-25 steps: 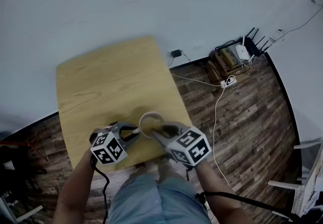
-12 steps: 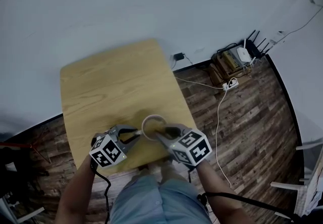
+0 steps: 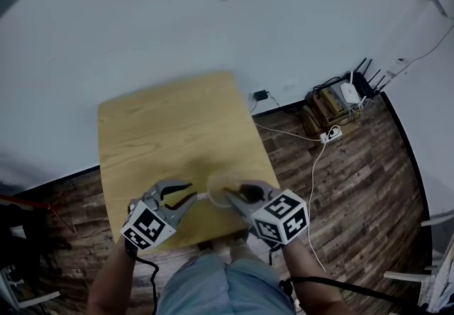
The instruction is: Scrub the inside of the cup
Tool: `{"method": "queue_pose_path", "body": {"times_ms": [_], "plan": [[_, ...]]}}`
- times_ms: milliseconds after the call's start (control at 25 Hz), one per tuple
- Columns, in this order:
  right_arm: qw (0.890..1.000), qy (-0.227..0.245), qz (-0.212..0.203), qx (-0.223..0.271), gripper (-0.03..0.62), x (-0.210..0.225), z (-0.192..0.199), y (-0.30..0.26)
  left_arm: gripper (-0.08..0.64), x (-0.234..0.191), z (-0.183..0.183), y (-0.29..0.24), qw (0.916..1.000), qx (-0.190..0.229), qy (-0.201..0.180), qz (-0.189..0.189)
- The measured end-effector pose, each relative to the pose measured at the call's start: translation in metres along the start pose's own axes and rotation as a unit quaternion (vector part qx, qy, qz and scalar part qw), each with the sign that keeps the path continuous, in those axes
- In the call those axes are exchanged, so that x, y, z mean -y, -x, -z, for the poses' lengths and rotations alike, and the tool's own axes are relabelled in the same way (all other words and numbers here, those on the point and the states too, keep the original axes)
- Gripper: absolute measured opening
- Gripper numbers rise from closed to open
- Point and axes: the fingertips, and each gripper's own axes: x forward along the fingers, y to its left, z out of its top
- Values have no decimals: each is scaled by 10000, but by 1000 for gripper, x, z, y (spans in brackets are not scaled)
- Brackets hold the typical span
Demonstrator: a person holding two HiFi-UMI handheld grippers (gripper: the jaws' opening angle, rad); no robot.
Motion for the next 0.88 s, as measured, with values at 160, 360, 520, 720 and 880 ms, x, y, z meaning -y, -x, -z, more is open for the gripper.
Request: {"method": "queue_pose_path", "body": {"times_ms": [160,360,520,720,880], "plan": [[9977,265,66,627,74,-3,-44,18,104,-33,-46,24,9921,510,375,-1083],[9900,534,179,1290,75,-5,-92,41,104,-69,-90,73,9420,1434,1609,-2574],[9834,772,262,1620,75,-7,-119,51,104,-77,-114,95,9152,1727,1830,-3147],[9761,1083,284,1863,75,-14,-142,58,26,-76,-137,105,9022,1827,1784,-3477],[9728,1197,259,1966,75,-17,-153,60,20,-76,-144,108,8984,1777,1701,-3639]]}}
